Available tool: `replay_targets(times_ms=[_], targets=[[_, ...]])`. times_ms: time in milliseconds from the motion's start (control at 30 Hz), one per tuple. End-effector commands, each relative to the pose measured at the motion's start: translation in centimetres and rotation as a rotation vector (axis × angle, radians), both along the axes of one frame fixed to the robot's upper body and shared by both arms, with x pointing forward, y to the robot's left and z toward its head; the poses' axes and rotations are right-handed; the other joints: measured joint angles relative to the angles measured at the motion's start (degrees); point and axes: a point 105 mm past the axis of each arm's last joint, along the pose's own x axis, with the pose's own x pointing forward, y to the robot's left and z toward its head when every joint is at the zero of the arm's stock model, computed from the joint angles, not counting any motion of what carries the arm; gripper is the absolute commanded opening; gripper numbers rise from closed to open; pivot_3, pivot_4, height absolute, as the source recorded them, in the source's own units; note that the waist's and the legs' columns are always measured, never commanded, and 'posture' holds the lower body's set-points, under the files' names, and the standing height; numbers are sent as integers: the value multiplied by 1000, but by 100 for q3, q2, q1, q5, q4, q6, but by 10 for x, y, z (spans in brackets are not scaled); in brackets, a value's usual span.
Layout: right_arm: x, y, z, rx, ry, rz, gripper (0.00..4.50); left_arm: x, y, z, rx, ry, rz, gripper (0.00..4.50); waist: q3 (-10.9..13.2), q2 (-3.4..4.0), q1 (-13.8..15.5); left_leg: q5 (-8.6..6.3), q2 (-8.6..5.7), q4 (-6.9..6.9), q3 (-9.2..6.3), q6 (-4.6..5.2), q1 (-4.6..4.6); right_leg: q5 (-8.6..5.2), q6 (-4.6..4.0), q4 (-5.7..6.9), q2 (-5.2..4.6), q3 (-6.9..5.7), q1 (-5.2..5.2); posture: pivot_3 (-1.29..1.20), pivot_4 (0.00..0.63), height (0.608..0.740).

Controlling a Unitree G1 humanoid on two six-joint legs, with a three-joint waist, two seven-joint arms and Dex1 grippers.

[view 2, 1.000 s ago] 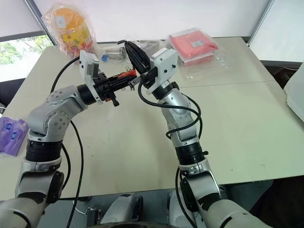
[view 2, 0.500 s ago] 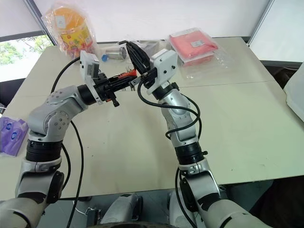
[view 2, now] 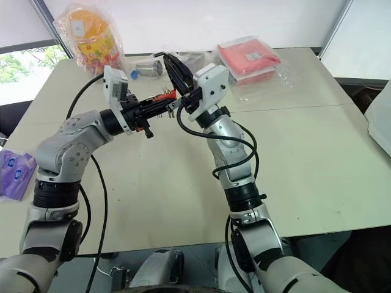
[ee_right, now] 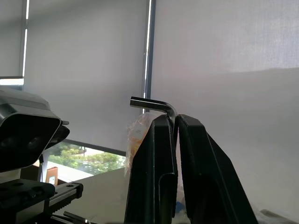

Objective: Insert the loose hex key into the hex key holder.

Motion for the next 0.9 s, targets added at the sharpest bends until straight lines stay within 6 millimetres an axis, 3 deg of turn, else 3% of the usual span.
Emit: replay_targets(times_ms=[33,900], targets=[[-12,5,14,25,-53,34,73,-5,-1,16,-16,-64,-11,0,0,0,-1,0,0,0,0,0,0,0,0,0,0,0,0,0,150,740],[-8,1,11,14,-50,9,73,-4,0,21,-21,-81,-7,0,0,0,0,0,0,0,0,0,0,0,0,0,0,0,0,0,150,740]])
